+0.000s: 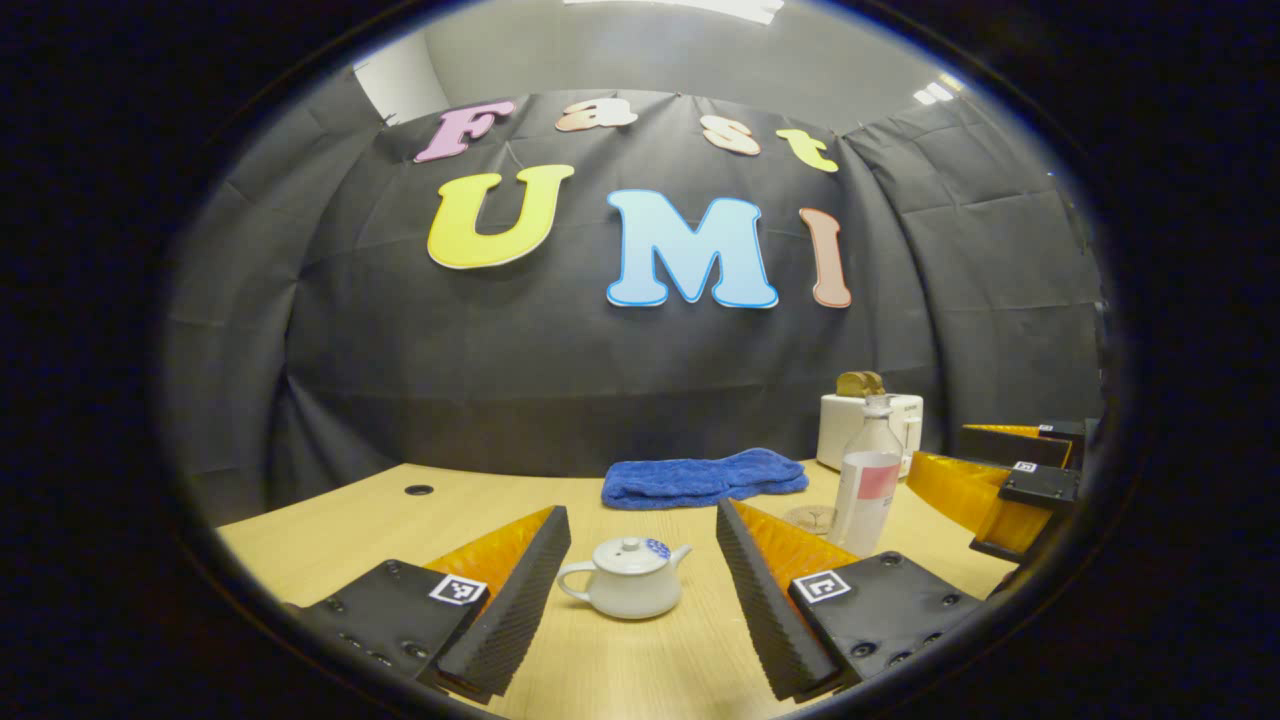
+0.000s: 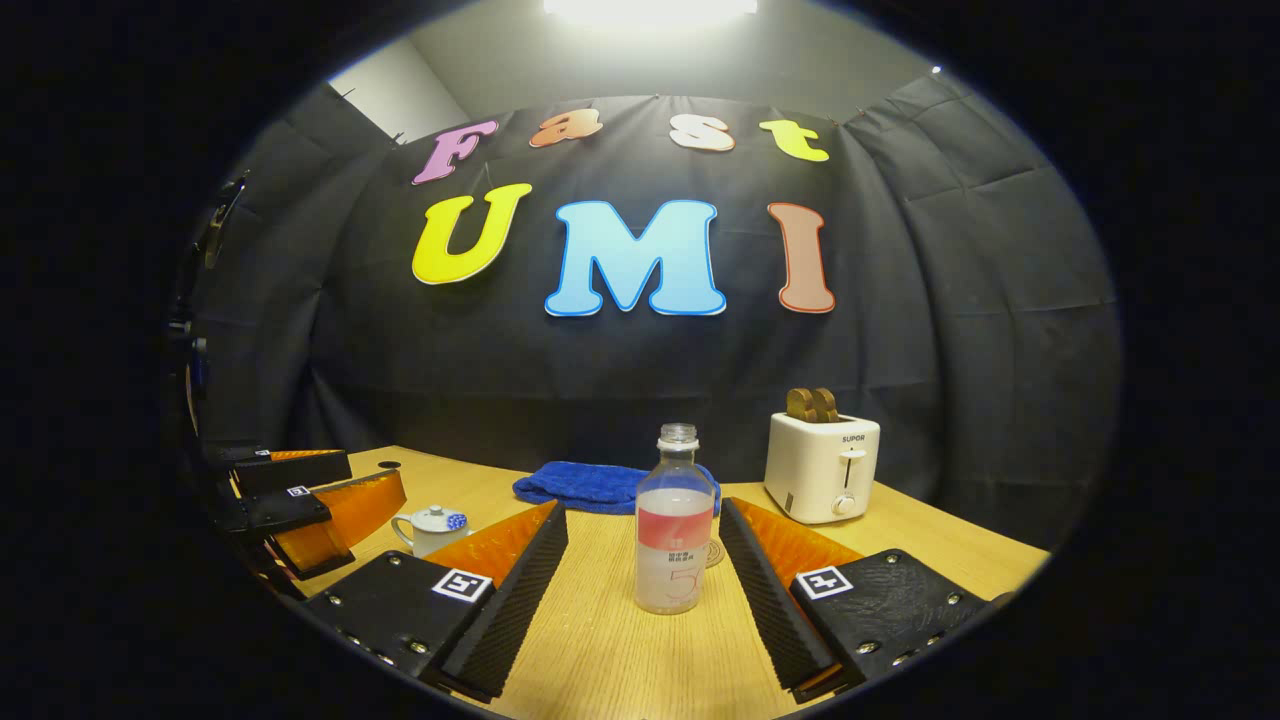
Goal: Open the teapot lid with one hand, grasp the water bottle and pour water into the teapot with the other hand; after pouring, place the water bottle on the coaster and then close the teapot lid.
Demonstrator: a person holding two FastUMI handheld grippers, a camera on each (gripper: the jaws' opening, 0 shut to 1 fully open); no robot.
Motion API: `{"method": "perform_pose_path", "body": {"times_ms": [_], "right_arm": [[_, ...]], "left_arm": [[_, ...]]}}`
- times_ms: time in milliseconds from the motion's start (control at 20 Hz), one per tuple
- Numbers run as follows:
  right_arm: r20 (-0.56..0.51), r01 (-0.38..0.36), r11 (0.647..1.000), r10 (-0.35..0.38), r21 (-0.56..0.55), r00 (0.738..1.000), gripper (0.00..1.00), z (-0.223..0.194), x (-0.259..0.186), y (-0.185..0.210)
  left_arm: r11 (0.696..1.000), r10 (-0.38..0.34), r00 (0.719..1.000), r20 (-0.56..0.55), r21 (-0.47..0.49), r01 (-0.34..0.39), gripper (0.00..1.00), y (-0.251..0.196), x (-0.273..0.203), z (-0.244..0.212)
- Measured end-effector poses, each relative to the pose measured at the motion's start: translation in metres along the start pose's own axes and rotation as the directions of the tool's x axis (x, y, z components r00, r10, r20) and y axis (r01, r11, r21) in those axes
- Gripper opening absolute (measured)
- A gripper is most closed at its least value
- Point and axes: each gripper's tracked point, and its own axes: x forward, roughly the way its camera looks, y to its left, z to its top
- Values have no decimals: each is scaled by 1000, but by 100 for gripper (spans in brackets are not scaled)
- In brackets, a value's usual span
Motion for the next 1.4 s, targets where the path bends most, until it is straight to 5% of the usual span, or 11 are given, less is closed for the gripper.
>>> {"method": "perform_pose_path", "body": {"times_ms": [250, 1050, 1400], "right_arm": [[-14, -1, 1000, 1, 15, 1000, 95, 5, 13, -6], [-108, 23, 997, -15, 75, 994, 95, -7, 73, -16], [-178, 33, 998, -24, 50, 984, 95, -39, 98, -19]], "left_arm": [[996, -84, 996, -28, -42, 82, 96, -10, 14, -12], [996, -89, 995, -48, -28, 87, 95, 6, 68, -1], [995, -97, 992, -84, -9, 97, 94, 2, 104, -29]]}}
